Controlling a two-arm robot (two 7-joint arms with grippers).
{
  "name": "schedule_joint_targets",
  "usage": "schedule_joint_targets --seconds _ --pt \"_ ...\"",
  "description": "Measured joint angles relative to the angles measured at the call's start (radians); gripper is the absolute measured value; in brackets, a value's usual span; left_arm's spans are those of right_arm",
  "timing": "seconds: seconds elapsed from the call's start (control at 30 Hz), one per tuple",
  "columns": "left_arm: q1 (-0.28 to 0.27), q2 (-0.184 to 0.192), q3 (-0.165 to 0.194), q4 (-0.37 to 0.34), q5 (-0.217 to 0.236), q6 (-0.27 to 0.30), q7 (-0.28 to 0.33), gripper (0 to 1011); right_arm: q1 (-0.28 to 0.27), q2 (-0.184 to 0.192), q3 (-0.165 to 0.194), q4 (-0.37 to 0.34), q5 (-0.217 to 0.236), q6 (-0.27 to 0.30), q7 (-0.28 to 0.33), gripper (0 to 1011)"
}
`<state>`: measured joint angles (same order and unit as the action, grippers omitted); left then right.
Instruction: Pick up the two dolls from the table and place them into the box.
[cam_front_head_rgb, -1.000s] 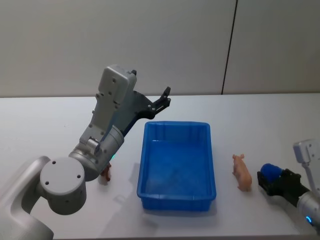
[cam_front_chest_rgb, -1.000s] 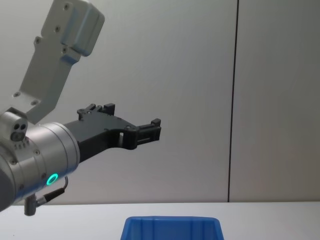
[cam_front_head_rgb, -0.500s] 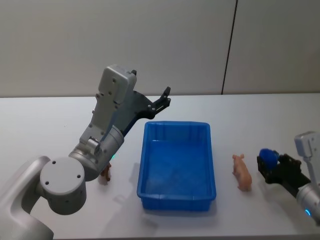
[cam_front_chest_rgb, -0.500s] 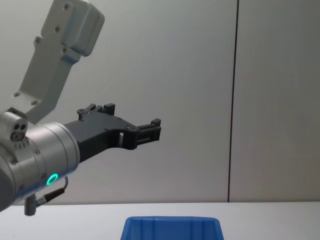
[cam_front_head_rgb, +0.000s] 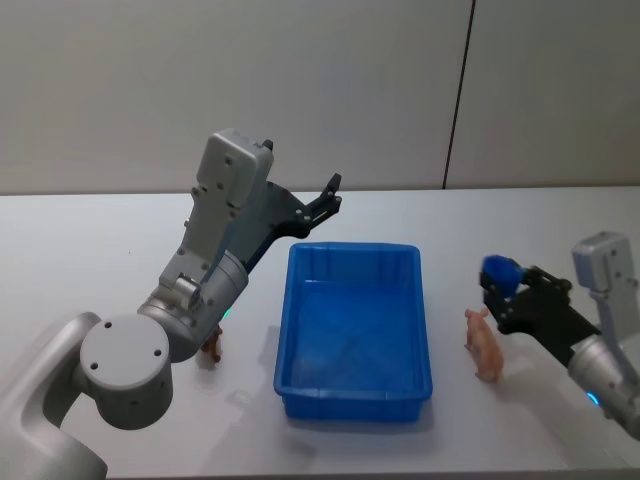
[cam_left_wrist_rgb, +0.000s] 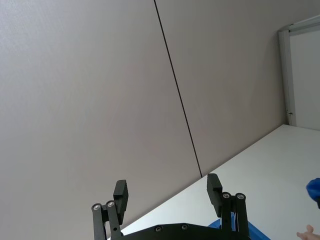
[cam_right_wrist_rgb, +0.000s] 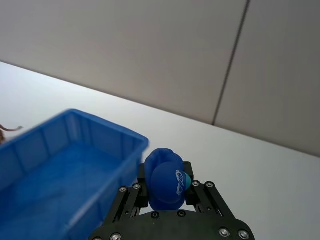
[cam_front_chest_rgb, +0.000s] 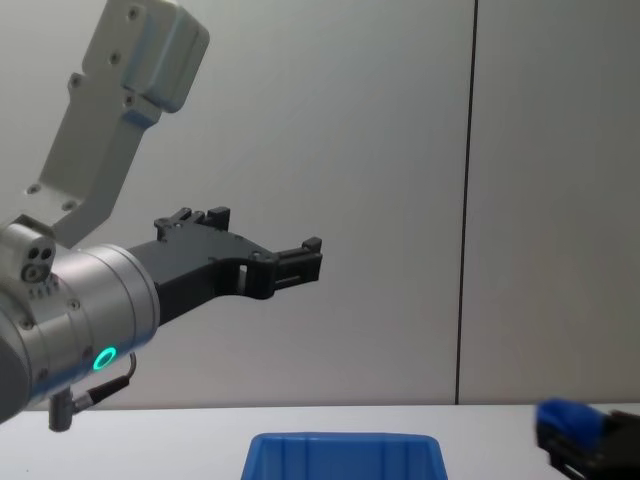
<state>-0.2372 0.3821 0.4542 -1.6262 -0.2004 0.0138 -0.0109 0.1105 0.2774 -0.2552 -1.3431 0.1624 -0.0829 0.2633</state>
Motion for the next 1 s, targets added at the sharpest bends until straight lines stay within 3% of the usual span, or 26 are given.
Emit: schedule_joint_targets --seconds 0.33,0.63,0.7,1.0 --pt "0.0 0.0 0.0 0.0 0.0 0.0 0.0 1001 0.054 -0.048 -0.034 0.015 -0.007 -0.023 0.096 325" --pt "0.0 0.0 0.0 0.0 0.0 0.0 0.0 1001 0.151 -0.124 -0.08 0.135 -0.028 -0.031 0.18 291" --pt "0.0 0.0 0.0 0.0 0.0 0.0 0.0 1001 0.176 -0.143 -0.089 0.174 -0.033 -0.032 0.193 404" --pt "0.0 0.0 0.0 0.0 0.0 0.0 0.0 1001 0.239 -0.19 -0.112 0.271 -0.047 -0.024 0.194 641"
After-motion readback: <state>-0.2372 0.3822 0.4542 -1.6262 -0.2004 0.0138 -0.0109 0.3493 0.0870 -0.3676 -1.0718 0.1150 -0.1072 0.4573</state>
